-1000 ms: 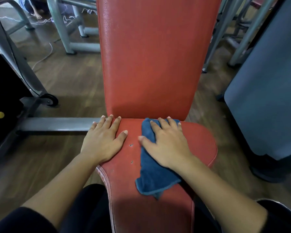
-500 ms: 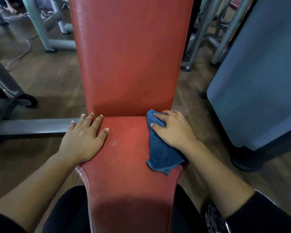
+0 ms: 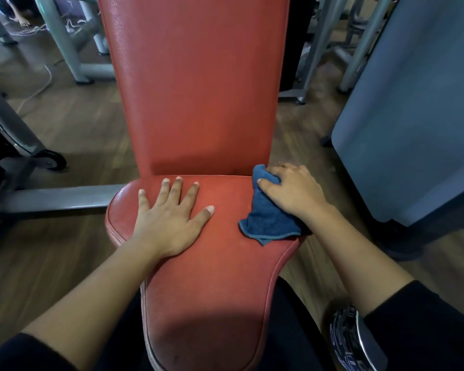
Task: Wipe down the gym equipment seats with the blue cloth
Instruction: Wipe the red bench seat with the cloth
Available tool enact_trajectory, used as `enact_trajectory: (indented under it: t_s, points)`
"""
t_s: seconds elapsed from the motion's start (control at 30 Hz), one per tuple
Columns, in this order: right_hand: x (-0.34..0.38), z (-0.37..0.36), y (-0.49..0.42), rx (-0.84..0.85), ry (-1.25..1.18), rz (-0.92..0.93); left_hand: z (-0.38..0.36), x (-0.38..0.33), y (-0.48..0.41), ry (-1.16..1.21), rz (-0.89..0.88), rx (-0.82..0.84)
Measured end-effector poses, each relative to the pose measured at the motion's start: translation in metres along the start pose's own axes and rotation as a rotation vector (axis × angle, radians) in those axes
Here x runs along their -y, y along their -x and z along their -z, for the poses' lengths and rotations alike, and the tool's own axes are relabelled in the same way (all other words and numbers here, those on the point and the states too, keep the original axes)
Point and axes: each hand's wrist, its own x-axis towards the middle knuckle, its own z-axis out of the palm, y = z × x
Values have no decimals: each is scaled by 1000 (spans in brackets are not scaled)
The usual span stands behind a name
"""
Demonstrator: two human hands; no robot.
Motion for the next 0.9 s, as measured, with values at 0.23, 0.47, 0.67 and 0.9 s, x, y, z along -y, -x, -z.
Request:
enact_trajectory:
  t_s: [0.23, 0.47, 0.67, 0.9]
  points:
    - [-27, -6, 47, -249, -161, 25, 1, -1, -1, -4, 9, -7]
    - [-23, -10, 68, -380, -266, 460, 2, -2, 4, 127, -43, -157]
    - [-25, -20, 86, -390, -284, 633, 13, -21, 46, 170, -135, -94]
    - [-13, -37, 108, -545, -397, 740, 2, -28, 79, 103, -166, 52]
